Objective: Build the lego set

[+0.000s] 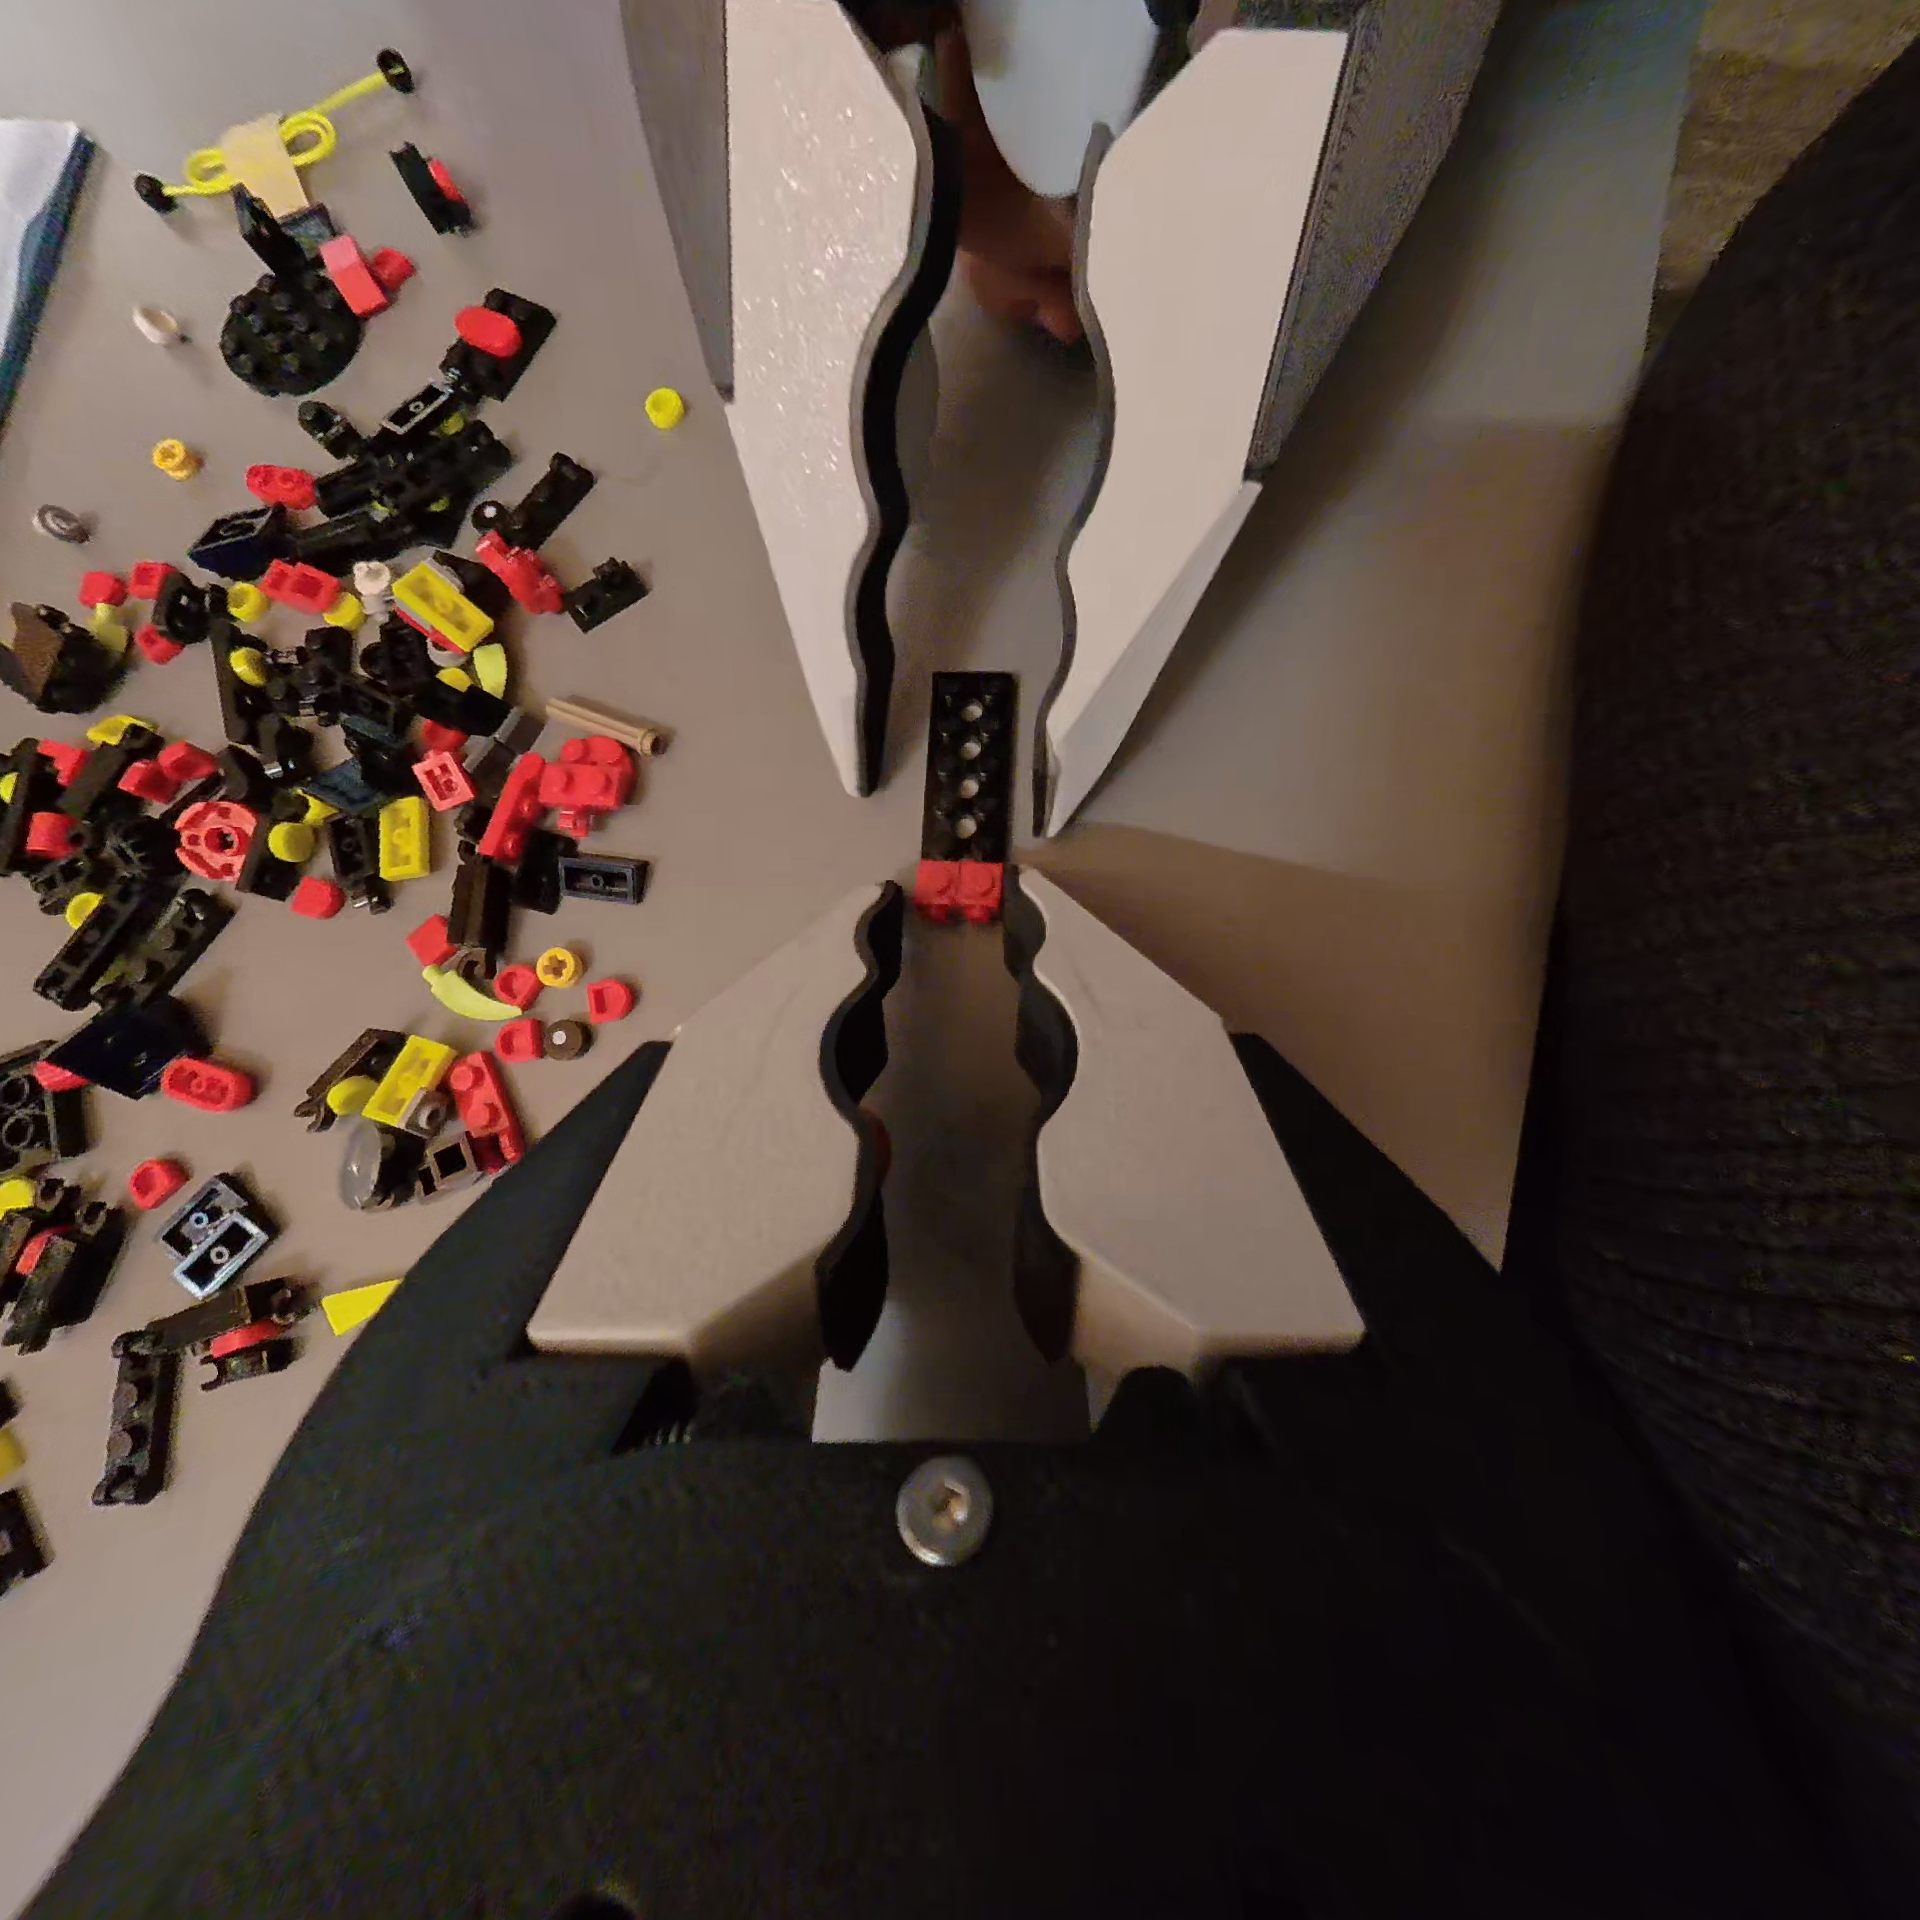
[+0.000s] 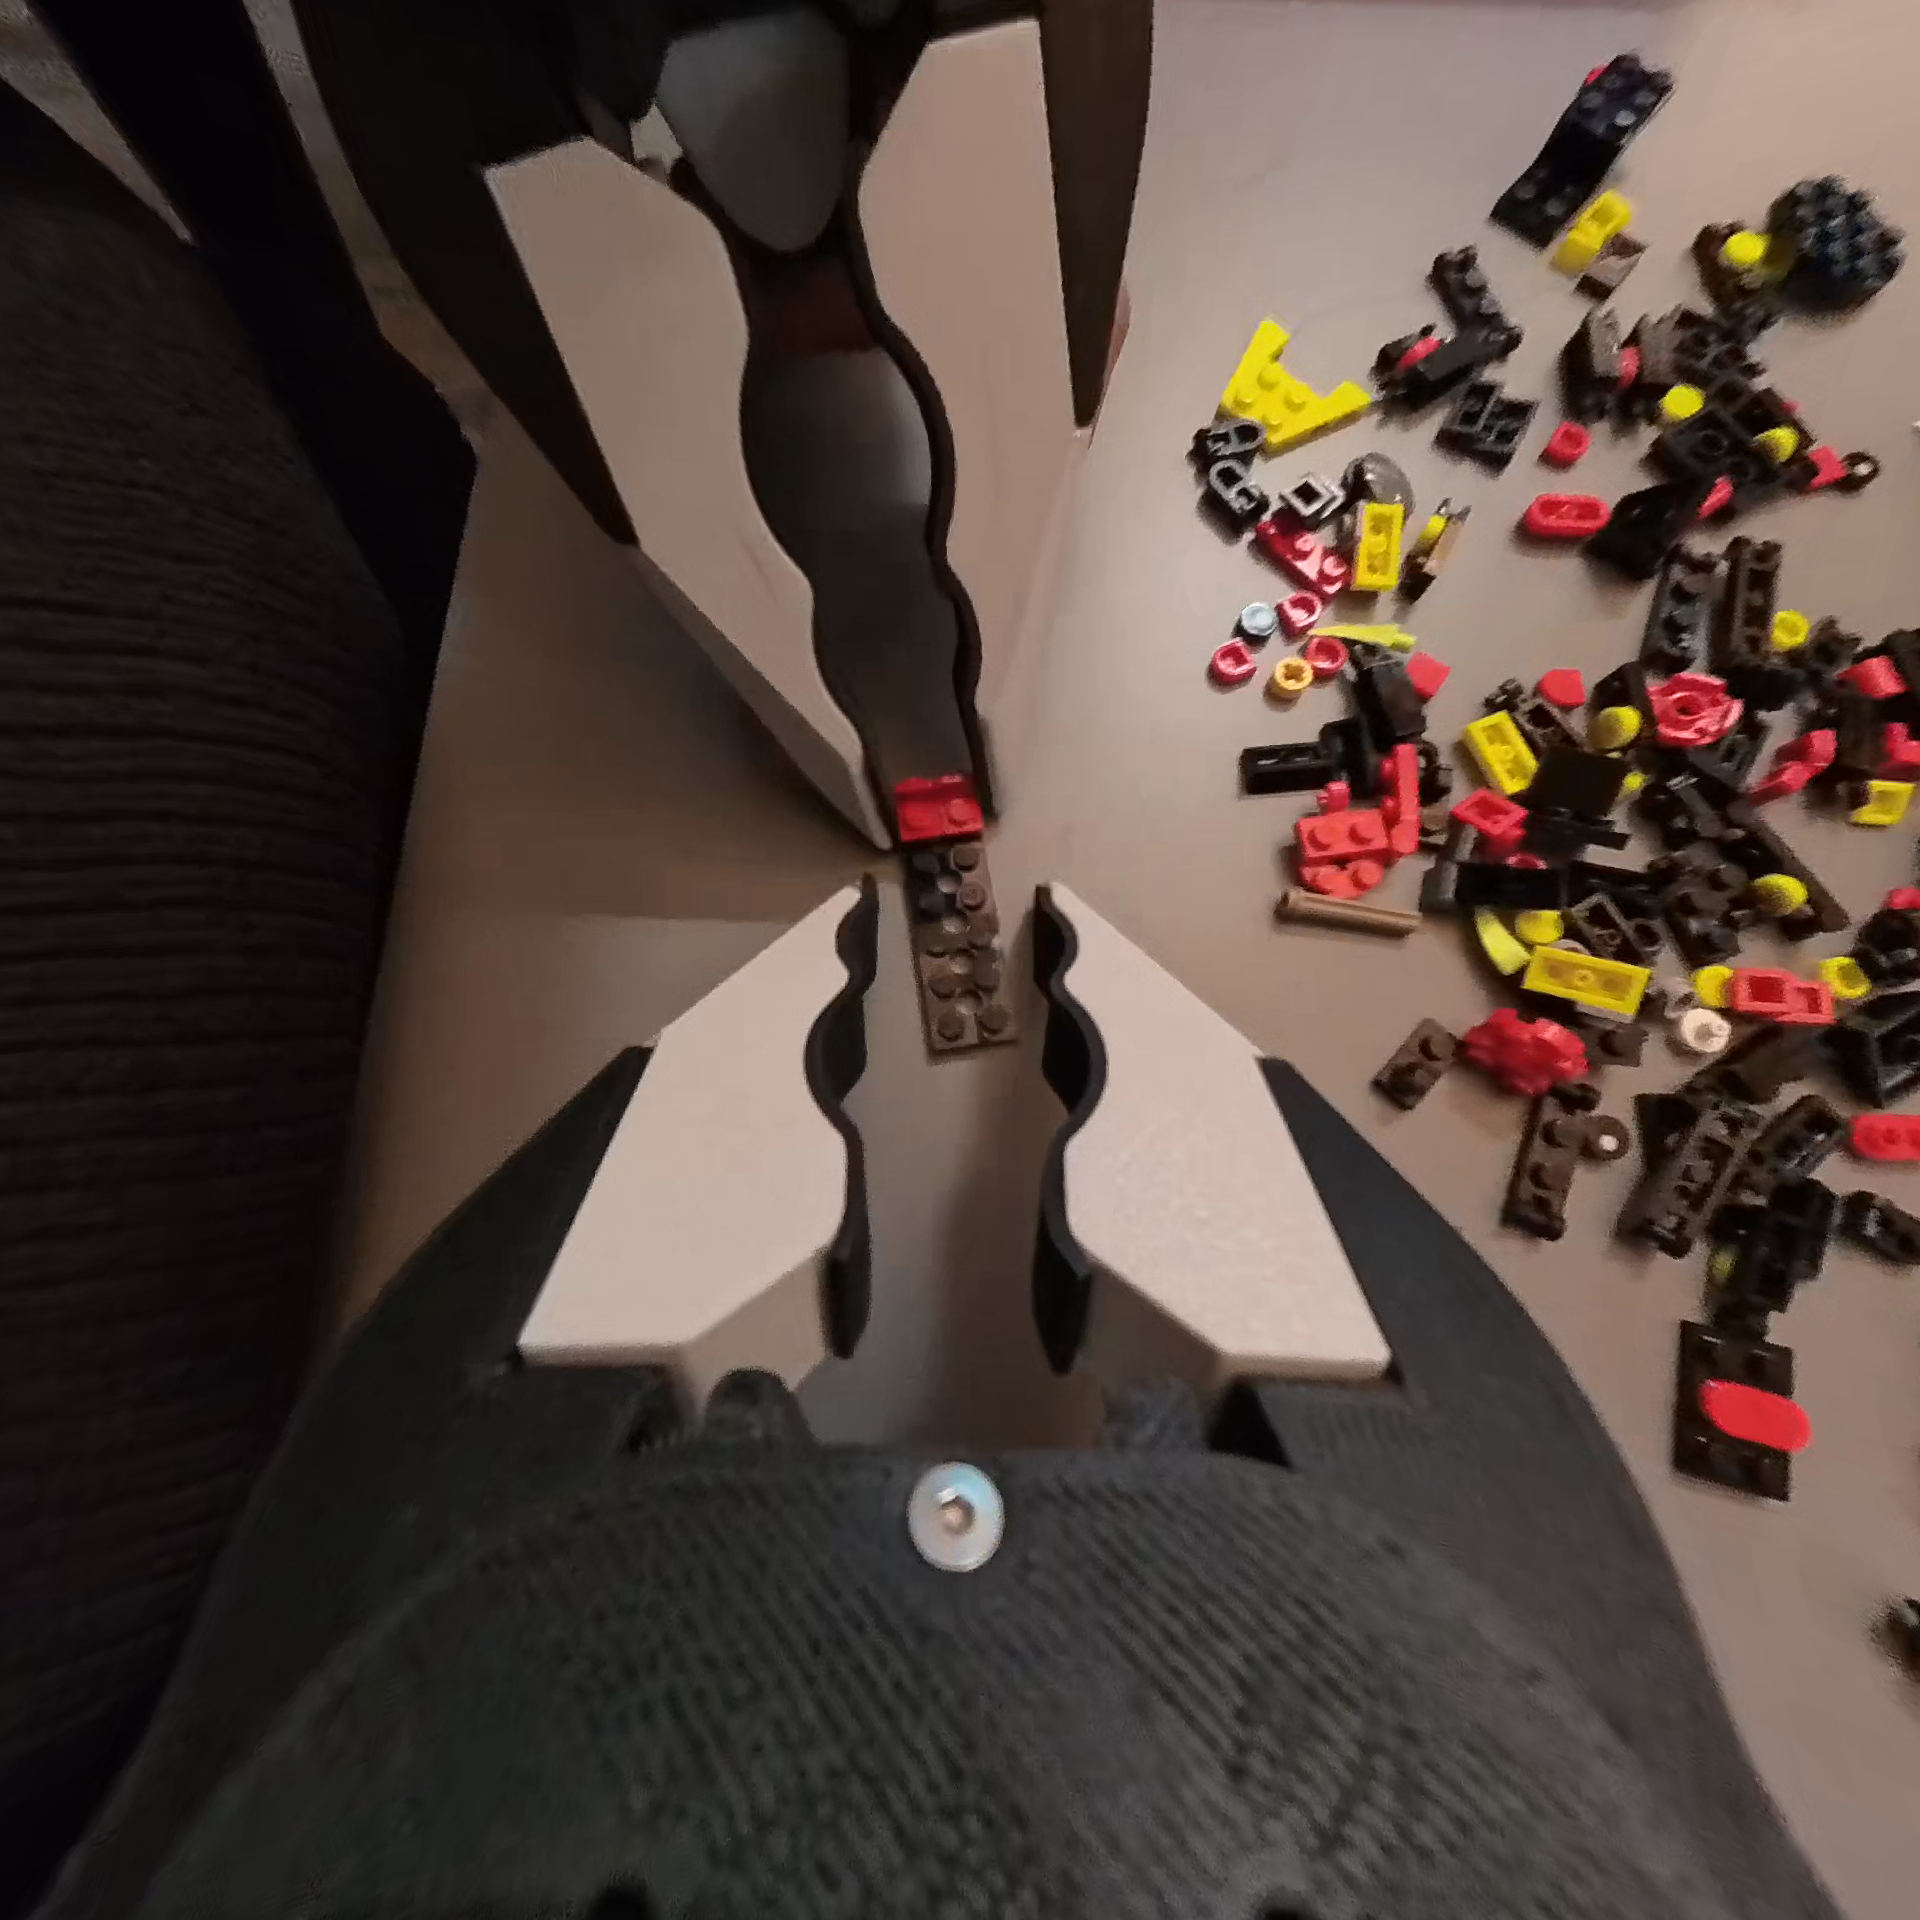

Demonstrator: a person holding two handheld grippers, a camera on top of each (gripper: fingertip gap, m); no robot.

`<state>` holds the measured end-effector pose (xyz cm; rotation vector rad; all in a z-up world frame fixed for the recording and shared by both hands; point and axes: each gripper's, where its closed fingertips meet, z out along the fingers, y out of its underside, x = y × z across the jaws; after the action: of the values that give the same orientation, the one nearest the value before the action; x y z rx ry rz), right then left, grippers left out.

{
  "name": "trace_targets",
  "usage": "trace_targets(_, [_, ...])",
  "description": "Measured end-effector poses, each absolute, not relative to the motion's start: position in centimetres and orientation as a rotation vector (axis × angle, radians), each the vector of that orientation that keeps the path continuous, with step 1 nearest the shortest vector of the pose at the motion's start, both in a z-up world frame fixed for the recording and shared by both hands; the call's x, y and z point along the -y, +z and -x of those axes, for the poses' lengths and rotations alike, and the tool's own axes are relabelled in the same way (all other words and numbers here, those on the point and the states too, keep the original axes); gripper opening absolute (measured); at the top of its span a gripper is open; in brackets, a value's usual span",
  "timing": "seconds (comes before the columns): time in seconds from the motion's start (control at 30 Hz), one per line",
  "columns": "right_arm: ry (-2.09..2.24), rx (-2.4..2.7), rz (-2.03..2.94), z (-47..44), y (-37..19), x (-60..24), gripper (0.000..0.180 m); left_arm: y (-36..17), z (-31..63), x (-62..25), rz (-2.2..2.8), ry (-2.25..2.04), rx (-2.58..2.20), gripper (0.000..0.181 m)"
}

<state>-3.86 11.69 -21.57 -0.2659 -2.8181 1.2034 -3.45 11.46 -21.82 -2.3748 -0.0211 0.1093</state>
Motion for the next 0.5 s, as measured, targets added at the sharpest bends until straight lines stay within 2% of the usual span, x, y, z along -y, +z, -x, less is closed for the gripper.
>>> trace_targets(0.1, [1.187,2.828,0.254,3.8,-21.6,-11.7,0.014,-21.8,3.5,-11.5,2.370,0.113,0.017,0.014])
trace_targets(0.2, [1.184,2.764,0.265,4.7,-20.8,-11.8,0.014,-21.1,4.3,-11.6,2.337,0.156,0.049,0.015])
trace_targets(0.33, [1.213,2.490,0.287,7.8,-17.5,-12.9,0.014,-18.8,7.1,-11.7,2.204,0.207,0.270,0.036])
trace_targets(0.43, [1.234,2.265,0.255,9.3,-14.5,-13.7,0.014,-16.2,7.7,-12.3,2.009,-0.043,0.497,0.042])
trace_targets(0.5, [1.239,2.163,0.210,9.5,-13.1,-13.7,0.014,-13.9,7.9,-12.7,1.838,-0.198,0.594,0.038])
